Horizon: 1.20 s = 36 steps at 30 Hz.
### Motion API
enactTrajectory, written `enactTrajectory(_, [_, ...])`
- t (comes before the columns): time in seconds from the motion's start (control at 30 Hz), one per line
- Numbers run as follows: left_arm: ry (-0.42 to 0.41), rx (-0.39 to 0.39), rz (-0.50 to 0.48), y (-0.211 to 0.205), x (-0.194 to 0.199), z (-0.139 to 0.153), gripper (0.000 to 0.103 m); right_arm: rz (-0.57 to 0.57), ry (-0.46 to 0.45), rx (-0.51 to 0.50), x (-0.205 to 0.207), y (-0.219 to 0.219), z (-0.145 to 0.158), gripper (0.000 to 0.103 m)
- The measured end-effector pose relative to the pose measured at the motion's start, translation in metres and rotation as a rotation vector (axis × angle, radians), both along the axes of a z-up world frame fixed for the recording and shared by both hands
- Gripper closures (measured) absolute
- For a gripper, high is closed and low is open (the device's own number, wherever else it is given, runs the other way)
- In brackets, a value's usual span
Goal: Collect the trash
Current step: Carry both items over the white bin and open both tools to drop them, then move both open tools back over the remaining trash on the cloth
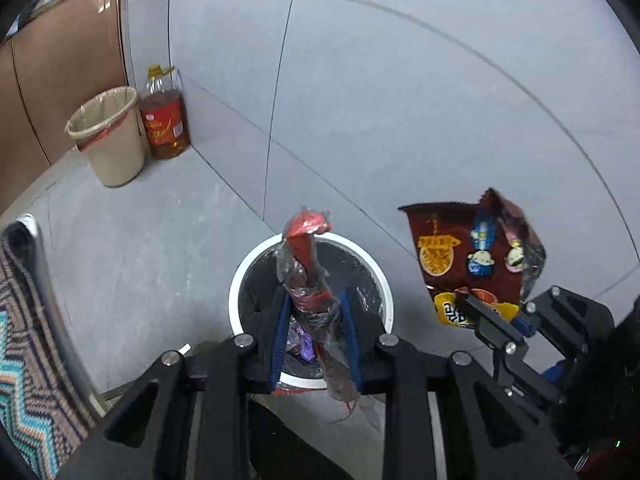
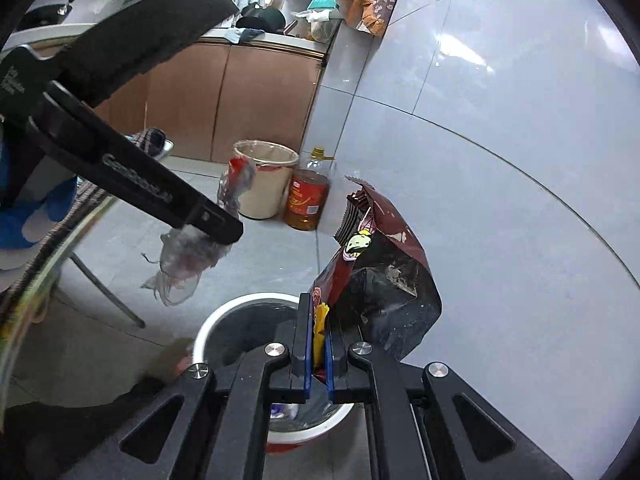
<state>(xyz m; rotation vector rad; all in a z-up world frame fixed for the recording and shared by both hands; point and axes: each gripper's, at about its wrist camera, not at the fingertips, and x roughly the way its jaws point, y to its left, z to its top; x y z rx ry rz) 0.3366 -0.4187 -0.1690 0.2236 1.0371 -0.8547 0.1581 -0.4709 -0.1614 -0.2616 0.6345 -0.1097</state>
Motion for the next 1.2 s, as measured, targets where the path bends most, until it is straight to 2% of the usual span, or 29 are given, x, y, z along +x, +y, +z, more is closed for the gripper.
enactTrajectory(0.1, [0.024,0.018,0.007,-0.008,0.007,-0.014,0.078,0.004,0.008,-0.014,0.006,0.000,-0.009,0.098])
enactTrajectory(0.27, [0.055,0.044,0.011,-0.017,0.014,-0.029,0.078,0.008,0.047,0.053,0.018,-0.011,-0.026,0.097])
enactTrajectory(0.33, [0.082,0.052,0.012,-0.023,0.021,-0.039,0.074,0.010,0.080,0.098,0.026,-0.020,-0.035,0.088])
enactTrajectory(0.4, [0.118,0.050,0.020,-0.028,0.029,-0.048,0.070,-0.005,0.097,0.137,0.037,-0.030,-0.042,0.068])
enactTrajectory(0.47, [0.130,0.046,0.025,-0.030,0.034,-0.051,0.061,-0.021,0.119,0.182,0.042,-0.041,-0.048,0.067])
enactTrajectory(0.53, [0.129,0.042,0.024,-0.033,0.033,-0.051,0.057,-0.039,0.129,0.219,0.046,-0.051,-0.049,0.067])
enactTrajectory(0.7, [0.129,0.028,0.024,-0.028,0.029,-0.046,0.056,-0.073,0.131,0.260,0.040,-0.063,-0.042,0.066])
enactTrajectory(0.9, [0.043,0.001,0.040,-0.010,0.009,-0.009,0.056,-0.107,0.112,0.301,0.021,-0.069,-0.022,0.064])
enactTrajectory(1.07, [-0.077,-0.029,0.071,0.018,-0.025,0.037,0.056,-0.123,0.067,0.341,-0.008,-0.065,0.007,0.061])
enactTrajectory(1.2, [-0.179,-0.089,0.098,0.051,-0.061,0.075,0.056,-0.120,0.019,0.358,-0.039,-0.055,0.039,0.058])
